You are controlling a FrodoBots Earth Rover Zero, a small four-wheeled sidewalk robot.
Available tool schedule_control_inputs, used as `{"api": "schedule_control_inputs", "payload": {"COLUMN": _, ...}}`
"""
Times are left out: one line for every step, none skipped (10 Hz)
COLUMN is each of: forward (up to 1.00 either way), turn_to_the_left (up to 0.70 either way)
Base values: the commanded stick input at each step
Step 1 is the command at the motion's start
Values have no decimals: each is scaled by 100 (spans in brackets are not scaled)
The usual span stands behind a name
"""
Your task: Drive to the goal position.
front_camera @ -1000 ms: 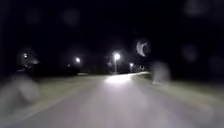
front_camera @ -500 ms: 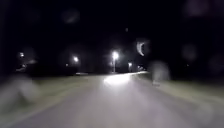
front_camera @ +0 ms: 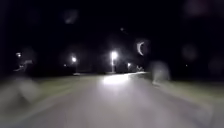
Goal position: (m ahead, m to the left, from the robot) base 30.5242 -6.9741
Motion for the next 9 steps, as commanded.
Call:
{"api": "schedule_control_inputs", "payload": {"forward": 100, "turn_to_the_left": -3}}
{"api": "schedule_control_inputs", "payload": {"forward": 100, "turn_to_the_left": -2}}
{"api": "schedule_control_inputs", "payload": {"forward": 100, "turn_to_the_left": -1}}
{"api": "schedule_control_inputs", "payload": {"forward": 100, "turn_to_the_left": 0}}
{"api": "schedule_control_inputs", "payload": {"forward": 100, "turn_to_the_left": 0}}
{"api": "schedule_control_inputs", "payload": {"forward": 100, "turn_to_the_left": 0}}
{"api": "schedule_control_inputs", "payload": {"forward": 100, "turn_to_the_left": 0}}
{"api": "schedule_control_inputs", "payload": {"forward": 100, "turn_to_the_left": 1}}
{"api": "schedule_control_inputs", "payload": {"forward": 100, "turn_to_the_left": 4}}
